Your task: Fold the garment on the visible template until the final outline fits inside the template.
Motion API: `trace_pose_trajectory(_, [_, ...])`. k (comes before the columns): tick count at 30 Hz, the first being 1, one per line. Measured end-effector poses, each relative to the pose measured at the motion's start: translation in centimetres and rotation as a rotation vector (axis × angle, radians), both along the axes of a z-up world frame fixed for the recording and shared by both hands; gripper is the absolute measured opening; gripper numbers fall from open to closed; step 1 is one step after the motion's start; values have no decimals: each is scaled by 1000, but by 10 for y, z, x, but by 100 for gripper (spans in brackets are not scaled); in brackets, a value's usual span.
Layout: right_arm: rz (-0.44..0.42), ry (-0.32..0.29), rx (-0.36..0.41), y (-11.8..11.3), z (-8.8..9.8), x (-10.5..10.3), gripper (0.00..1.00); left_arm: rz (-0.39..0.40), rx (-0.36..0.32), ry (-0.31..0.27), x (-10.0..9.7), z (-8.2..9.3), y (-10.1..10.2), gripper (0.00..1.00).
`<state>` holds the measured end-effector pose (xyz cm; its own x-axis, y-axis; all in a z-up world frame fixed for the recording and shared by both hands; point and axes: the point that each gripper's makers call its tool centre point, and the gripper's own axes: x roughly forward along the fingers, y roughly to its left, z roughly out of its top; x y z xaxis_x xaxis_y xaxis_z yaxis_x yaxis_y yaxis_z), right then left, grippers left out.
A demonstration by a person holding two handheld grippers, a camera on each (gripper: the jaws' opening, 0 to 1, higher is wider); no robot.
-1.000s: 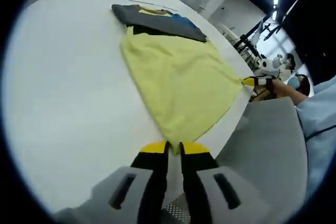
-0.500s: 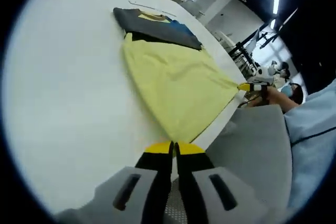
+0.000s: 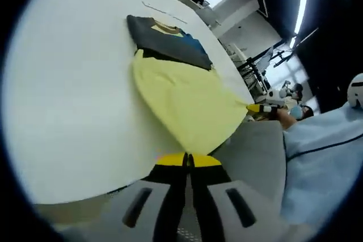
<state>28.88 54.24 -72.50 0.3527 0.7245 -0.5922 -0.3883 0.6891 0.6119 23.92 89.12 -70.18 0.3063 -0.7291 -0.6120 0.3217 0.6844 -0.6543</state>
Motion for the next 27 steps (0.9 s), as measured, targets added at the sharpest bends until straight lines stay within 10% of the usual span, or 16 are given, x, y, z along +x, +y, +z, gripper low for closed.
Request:
trace_pose_trajectory(14, [-24, 19, 19, 1, 6, -10, 0, -18, -14, 15, -8, 3, -3, 0])
trace_pose_trajectory(27, [-75, -117, 153, 20, 70, 64, 0, 37, -143, -194, 93, 71, 2, 0])
